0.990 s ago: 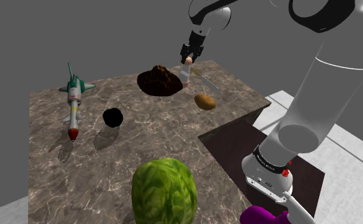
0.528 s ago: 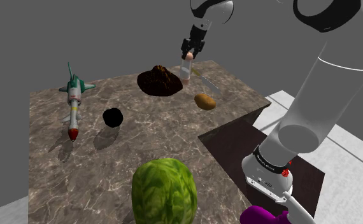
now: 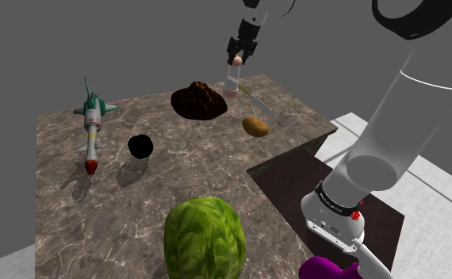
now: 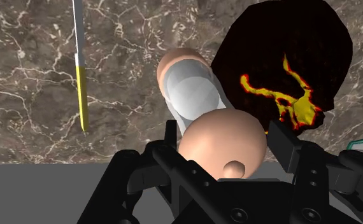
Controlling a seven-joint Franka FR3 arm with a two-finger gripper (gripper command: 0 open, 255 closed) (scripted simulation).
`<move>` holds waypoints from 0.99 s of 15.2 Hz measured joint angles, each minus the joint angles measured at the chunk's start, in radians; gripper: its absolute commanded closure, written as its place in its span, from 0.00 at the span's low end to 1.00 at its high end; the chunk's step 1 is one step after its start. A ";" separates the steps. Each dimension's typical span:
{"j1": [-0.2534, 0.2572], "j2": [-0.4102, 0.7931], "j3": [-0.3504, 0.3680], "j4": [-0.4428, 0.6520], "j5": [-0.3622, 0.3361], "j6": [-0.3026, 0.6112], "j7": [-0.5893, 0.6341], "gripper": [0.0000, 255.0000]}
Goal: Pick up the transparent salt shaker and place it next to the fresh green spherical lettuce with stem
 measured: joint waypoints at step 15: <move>-0.004 -0.025 -0.006 0.172 -0.024 -0.192 0.041 1.00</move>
